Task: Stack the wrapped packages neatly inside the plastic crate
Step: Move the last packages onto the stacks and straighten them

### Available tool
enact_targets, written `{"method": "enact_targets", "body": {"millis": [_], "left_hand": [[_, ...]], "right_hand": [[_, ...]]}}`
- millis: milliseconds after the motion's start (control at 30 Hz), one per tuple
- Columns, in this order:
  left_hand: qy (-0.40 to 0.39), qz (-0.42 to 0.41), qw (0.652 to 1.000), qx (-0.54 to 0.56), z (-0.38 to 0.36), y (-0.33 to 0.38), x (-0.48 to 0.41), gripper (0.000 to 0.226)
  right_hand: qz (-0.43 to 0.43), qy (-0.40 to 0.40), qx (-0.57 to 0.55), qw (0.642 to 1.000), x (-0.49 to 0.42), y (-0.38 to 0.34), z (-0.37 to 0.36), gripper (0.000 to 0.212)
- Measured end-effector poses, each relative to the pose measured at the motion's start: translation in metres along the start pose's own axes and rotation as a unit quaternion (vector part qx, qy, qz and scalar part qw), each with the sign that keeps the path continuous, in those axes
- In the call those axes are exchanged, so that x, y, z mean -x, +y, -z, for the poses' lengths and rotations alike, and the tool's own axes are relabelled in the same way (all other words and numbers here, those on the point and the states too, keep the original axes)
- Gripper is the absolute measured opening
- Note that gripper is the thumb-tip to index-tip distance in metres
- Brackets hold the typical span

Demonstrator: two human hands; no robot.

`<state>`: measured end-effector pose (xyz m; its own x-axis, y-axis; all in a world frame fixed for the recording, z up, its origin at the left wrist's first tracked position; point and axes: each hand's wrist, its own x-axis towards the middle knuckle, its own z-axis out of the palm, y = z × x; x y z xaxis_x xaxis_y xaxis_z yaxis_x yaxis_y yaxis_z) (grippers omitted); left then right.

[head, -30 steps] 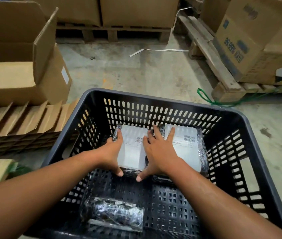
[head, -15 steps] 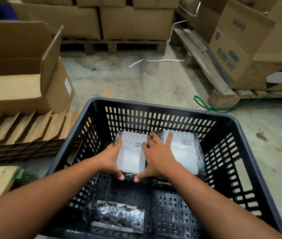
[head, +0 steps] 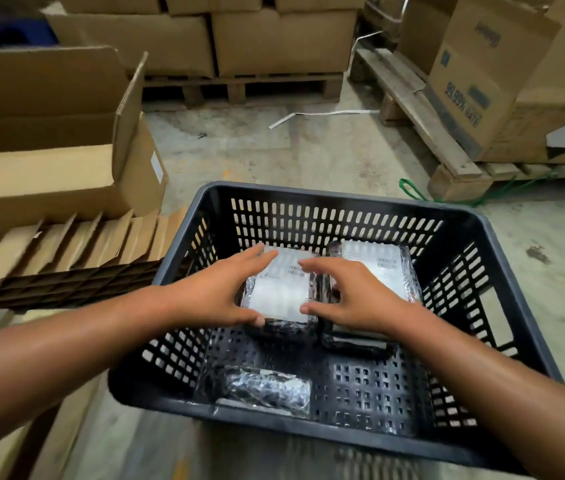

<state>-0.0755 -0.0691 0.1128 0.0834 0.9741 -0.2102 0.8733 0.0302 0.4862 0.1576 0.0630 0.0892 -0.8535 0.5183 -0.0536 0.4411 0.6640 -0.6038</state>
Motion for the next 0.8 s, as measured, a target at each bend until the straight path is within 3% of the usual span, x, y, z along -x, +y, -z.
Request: {"method": "enact_targets", "body": {"millis": [100, 267, 567, 700, 800], "left_hand": [[-0.060, -0.025, 0.998, -0.011, -0.001, 0.005, 0.024, 0.084], [-0.200, -0.037, 0.979, 0.004, -0.020, 0.003, 0.047, 0.060], [-0.203, -0.032, 0.978, -0.035, -0.037, -0.003, 0.046, 0.077], [-0.182, -0.019, 0.978, -0.102, -0.044, -0.003, 0.040, 0.093], [-0.168, -0.007, 0.982, -0.084, -0.042, -0.005, 0.037, 0.092]], "right_hand": [[0.015, -0.093, -0.105, 0.990, 0.027, -0.006, -0.012, 0.041], [0.037, -0.220, -0.137, 0.965, 0.047, -0.007, -0.043, 0.043], [0.009, -0.208, -0.194, 0.959, 0.039, 0.004, -0.050, 0.054], [0.015, -0.193, -0.166, 0.967, 0.036, 0.006, -0.053, 0.074], [-0.002, -0.201, -0.173, 0.964, 0.032, 0.006, -0.052, 0.065]]}}
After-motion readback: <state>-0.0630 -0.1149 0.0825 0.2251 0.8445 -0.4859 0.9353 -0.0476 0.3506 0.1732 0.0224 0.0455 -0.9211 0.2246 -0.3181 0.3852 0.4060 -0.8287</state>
